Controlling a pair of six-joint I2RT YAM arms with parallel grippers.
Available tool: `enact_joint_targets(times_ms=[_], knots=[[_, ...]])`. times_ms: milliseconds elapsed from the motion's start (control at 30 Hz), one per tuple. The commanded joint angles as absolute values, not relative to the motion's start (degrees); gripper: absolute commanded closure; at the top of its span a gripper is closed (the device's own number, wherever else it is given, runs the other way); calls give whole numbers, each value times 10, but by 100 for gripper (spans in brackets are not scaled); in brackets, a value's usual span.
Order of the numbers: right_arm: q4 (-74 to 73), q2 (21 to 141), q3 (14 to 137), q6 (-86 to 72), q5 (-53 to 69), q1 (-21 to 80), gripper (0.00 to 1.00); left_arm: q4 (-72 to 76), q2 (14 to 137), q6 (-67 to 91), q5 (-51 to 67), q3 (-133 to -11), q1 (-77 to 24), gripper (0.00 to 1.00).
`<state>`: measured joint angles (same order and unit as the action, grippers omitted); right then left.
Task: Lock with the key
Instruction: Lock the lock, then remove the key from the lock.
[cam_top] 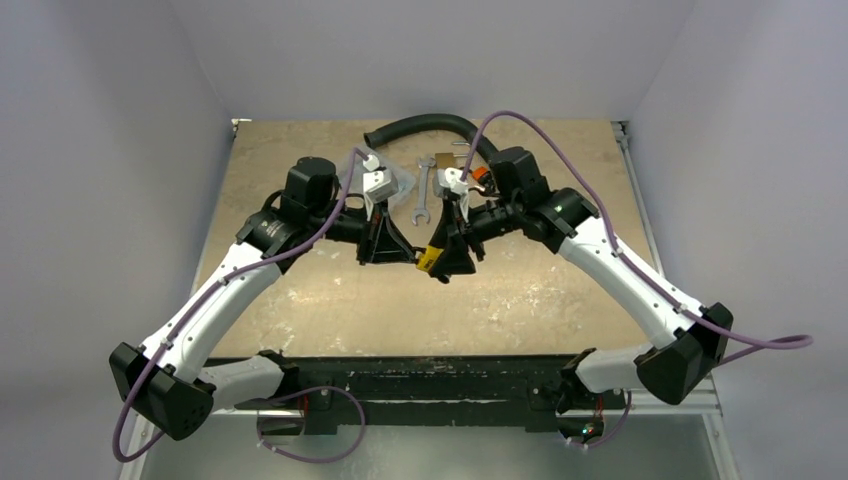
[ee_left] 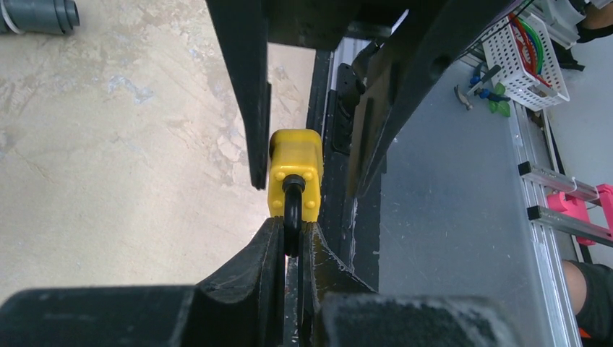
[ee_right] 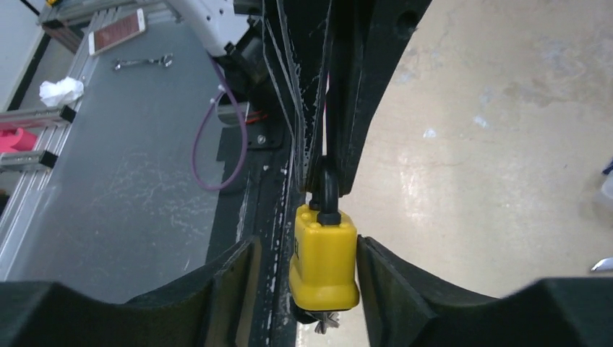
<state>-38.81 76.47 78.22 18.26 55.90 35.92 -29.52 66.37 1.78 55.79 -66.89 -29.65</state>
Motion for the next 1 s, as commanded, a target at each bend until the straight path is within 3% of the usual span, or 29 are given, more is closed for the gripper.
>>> enact_joint_targets(times_ms=[0, 100, 167, 233, 333, 367, 433, 833, 967], knots=[[-409, 775, 809, 199, 531, 373, 50, -271, 659, -6, 584, -704, -295, 100], [-418, 778, 815, 214, 527, 374, 73, -277, 658, -19, 578, -711, -295, 100], [-402, 771, 808, 206, 530, 374, 100, -273, 658, -11, 561, -714, -295, 100], [-355, 757, 788, 165, 536, 372, 100, -259, 658, 15, 531, -718, -293, 99], [-282, 729, 751, 121, 532, 368, 100, -236, 661, 59, 501, -728, -280, 55], [-262, 724, 744, 108, 536, 364, 100, -224, 664, 79, 506, -730, -270, 45], [-248, 726, 748, 86, 540, 355, 100, -190, 668, 128, 518, -731, -246, 37], [-6, 738, 720, -184, 573, 309, 100, 242, 669, 482, 606, -604, -207, 40], [49, 742, 719, -223, 582, 308, 100, 278, 661, 503, 609, -567, -207, 42]])
